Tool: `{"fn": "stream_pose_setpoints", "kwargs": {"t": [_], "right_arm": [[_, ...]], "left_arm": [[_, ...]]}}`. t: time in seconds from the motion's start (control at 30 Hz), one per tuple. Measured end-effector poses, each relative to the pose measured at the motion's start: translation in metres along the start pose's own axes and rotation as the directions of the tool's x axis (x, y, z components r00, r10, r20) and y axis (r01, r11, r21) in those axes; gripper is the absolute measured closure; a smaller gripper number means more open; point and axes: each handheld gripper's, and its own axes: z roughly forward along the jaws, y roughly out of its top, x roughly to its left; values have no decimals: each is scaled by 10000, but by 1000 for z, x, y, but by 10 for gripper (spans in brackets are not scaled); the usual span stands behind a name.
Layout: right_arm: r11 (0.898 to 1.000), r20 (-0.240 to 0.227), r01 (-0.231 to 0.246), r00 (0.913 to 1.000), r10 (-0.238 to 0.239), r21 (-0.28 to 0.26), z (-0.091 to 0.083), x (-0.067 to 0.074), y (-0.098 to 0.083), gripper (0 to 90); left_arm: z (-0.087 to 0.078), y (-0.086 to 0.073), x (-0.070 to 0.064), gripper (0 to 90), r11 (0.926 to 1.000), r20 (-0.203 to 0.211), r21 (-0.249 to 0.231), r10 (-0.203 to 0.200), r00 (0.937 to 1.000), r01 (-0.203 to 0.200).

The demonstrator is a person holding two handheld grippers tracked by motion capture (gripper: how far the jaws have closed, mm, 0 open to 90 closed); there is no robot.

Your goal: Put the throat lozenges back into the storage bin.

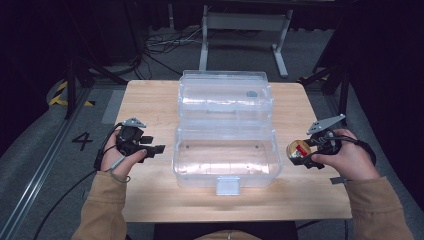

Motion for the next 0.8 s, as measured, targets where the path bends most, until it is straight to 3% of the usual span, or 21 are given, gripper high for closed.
{"fn": "stream_pose_setpoints", "kwargs": {"t": [0.23, 0.43, 0.8], "right_arm": [[9994, -223, 356, 9991, -356, -1, -4, 9, 14, 203], [9988, -728, 488, 9962, -483, 39, -2, 19, 27, 203], [9952, -1015, 968, 9903, -946, 173, 4, 31, 45, 203]], "left_arm": [[0, 0, 0, 381, 10000, 14, 12, 21, 10000, -21], [-1, -1, 0, 381, 10000, -19, 5, -1, 10000, 1], [-1, -2, 0, 381, 10000, -21, 45, -13, 10000, 13]]}}
